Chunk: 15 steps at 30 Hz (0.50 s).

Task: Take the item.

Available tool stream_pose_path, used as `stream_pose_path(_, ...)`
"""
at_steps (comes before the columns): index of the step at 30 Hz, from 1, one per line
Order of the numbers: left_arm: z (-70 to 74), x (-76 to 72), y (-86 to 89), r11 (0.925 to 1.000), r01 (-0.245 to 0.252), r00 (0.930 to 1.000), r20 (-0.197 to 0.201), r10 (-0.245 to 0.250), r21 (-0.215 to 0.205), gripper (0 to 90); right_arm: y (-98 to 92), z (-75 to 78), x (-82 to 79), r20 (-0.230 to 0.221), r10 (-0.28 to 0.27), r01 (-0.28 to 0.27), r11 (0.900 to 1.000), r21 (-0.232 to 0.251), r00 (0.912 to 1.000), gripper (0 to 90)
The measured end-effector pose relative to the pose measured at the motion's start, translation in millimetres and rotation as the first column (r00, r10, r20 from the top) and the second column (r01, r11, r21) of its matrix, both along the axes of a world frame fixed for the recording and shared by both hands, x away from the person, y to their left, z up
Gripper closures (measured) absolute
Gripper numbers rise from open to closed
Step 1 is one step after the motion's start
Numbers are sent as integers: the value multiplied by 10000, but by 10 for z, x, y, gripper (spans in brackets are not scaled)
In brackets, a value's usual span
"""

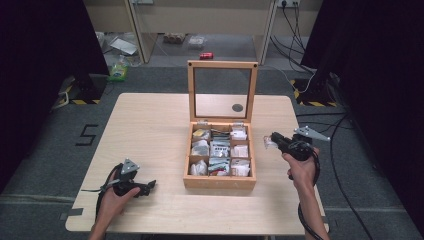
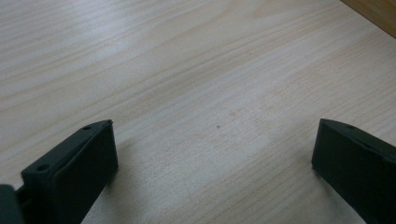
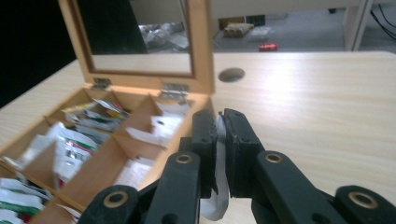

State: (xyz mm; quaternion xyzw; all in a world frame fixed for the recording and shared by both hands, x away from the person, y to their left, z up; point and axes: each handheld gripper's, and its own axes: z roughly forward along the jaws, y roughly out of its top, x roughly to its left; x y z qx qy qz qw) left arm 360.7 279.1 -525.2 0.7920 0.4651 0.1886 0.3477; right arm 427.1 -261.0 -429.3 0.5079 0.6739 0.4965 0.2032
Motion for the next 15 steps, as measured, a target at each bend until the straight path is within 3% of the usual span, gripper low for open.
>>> stream_pose_path(15,0,0,0,10000,4,10000,-1,-4,1,0,-123,-320,8,-864,-304,286,9993,-227,9958,837)
